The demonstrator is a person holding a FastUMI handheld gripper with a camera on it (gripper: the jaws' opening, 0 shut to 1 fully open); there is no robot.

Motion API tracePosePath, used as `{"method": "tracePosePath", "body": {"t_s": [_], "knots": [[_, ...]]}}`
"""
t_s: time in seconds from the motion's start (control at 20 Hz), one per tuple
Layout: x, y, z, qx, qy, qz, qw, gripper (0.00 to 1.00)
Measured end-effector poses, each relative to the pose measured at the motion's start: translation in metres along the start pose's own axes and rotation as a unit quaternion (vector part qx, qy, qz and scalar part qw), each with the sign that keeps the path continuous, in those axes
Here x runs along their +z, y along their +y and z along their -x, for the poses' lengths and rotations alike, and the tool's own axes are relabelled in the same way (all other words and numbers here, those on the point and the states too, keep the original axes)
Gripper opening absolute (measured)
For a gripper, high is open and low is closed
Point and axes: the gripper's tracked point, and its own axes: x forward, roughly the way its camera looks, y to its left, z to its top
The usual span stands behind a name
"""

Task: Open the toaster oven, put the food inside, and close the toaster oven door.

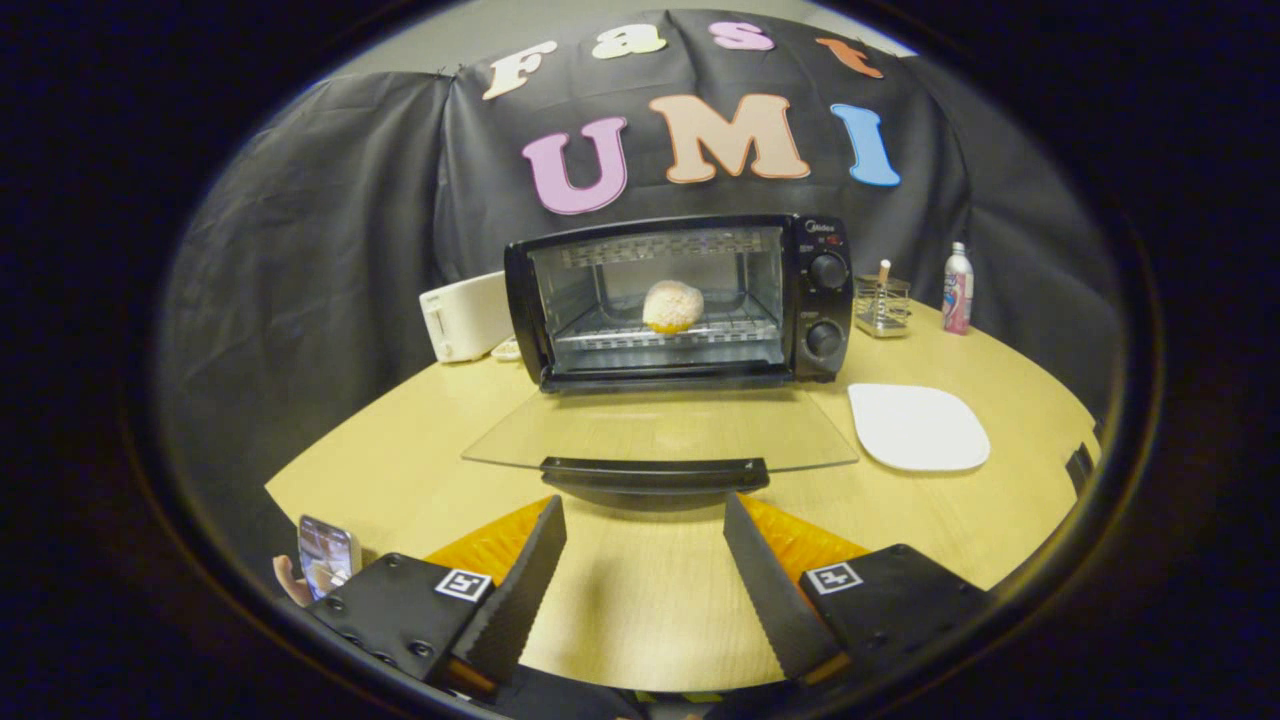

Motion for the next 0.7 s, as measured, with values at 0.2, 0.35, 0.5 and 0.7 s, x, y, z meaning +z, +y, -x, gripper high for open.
{"method": "tracePosePath", "body": {"t_s": [0.2,0.35,0.5,0.7], "knots": [[-0.011,0.002,-0.015,-0.013,0.016,-0.007,1.0,0.98],[-0.014,-0.006,-0.024,-0.034,0.018,-0.014,0.999,0.98],[-0.014,-0.01,-0.029,-0.051,0.018,-0.041,0.998,0.98],[-0.012,-0.006,-0.031,-0.048,0.019,-0.04,0.998,0.97]]}}
